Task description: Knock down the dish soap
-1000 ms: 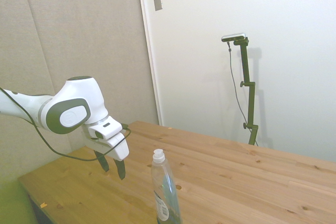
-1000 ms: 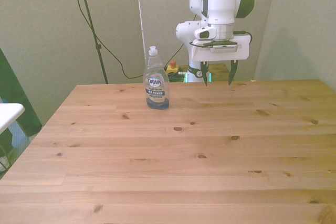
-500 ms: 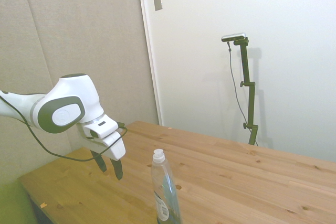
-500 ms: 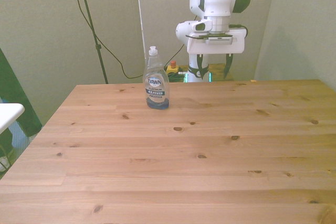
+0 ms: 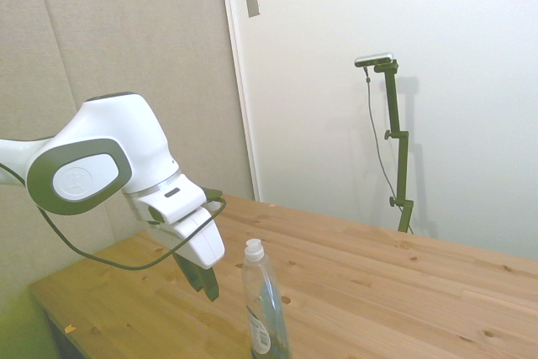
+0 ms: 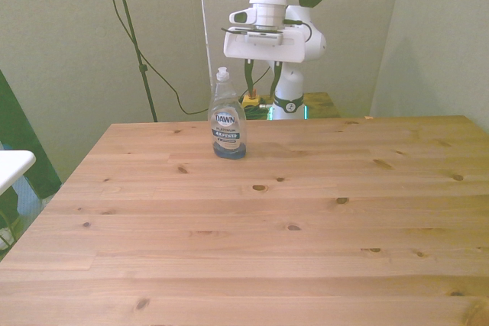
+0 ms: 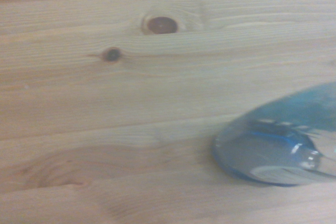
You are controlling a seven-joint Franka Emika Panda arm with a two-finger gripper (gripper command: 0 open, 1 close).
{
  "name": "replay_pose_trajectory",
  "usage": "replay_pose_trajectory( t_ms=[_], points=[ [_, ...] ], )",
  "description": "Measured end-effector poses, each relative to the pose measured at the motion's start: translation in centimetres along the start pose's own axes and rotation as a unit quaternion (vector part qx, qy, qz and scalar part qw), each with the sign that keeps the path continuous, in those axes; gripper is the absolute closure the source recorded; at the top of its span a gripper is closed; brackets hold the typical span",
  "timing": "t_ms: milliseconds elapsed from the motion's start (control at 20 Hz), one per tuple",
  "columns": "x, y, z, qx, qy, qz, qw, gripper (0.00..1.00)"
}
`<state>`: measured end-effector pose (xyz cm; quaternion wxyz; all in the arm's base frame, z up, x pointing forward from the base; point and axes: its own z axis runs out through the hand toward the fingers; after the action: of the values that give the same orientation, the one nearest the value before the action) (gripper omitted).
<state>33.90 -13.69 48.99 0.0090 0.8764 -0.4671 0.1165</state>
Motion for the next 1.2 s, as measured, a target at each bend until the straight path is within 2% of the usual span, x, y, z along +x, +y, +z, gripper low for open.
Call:
replay_pose_trajectory(
  t_ms=[250, 450, 850, 1200],
  points=[
    [2.6, 4.1, -1.0, -0.007, 0.018, 0.021, 0.9996, 1.00],
    [4.1, 4.8, -0.8, -0.006, 0.032, 0.030, 0.9990, 1.00],
    [7.6, 1.3, 1.1, -0.007, 0.049, 0.024, 0.9985, 1.00],
    [13.1, -2.9, 3.0, 0.002, 0.068, 0.046, 0.9966, 1.00]
  ],
)
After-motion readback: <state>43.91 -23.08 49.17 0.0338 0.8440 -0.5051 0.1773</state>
